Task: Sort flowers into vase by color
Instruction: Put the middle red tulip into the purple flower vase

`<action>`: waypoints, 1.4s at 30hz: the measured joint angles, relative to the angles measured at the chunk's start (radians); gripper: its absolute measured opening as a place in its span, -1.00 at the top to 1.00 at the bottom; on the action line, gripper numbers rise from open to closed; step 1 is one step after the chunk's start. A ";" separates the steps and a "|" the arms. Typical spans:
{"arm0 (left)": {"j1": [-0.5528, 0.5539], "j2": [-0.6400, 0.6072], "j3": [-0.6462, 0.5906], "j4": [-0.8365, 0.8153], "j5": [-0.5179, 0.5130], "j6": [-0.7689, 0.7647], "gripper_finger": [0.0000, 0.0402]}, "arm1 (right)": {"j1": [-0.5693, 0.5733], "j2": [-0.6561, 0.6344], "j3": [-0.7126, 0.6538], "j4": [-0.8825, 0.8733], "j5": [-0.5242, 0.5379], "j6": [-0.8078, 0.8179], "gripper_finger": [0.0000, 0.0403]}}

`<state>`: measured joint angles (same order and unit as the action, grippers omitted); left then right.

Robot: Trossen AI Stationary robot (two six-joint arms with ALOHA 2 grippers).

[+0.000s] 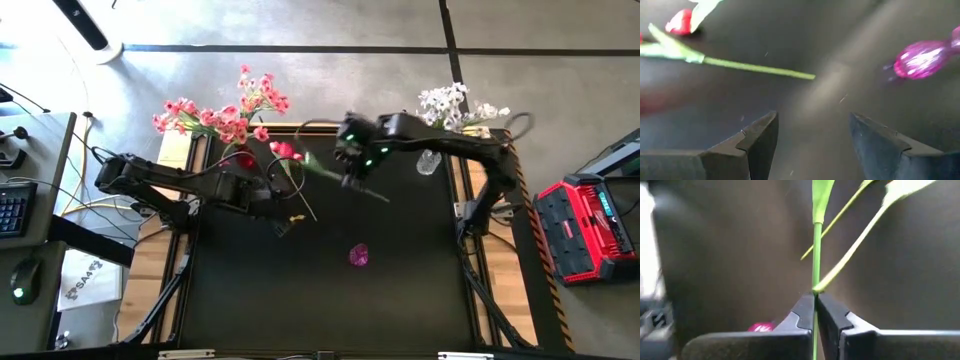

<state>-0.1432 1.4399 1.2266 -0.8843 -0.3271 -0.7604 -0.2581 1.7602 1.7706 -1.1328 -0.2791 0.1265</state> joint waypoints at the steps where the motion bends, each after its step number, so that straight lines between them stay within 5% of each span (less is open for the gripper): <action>1: 0.000 0.000 0.000 0.023 -0.005 0.010 -0.13 | 0.000 -0.029 0.000 0.010 0.044 0.010 1.00; 8: 0.000 0.000 0.000 0.315 -0.071 0.166 -0.13 | 0.047 -0.208 -0.001 0.168 0.267 0.077 1.00; 17: 0.028 -0.071 0.019 0.742 -0.216 0.404 -0.13 | 0.275 -0.296 -0.001 0.242 0.643 0.011 1.00; 24: 0.097 -0.084 0.021 1.090 -0.006 0.528 -0.06 | 0.444 -0.289 -0.001 0.337 0.889 -0.038 1.00; 35: 0.124 -0.057 0.020 1.227 0.218 0.557 0.12 | 0.524 -0.252 -0.001 0.352 1.019 0.015 1.00; 42: 0.124 -0.045 0.019 1.250 0.214 0.545 0.31 | 0.566 -0.227 -0.001 0.355 1.065 0.039 1.00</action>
<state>-0.0196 1.3952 1.2461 0.3661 -0.1134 -0.2153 0.3074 1.5330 1.7695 -0.7776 0.7861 0.1655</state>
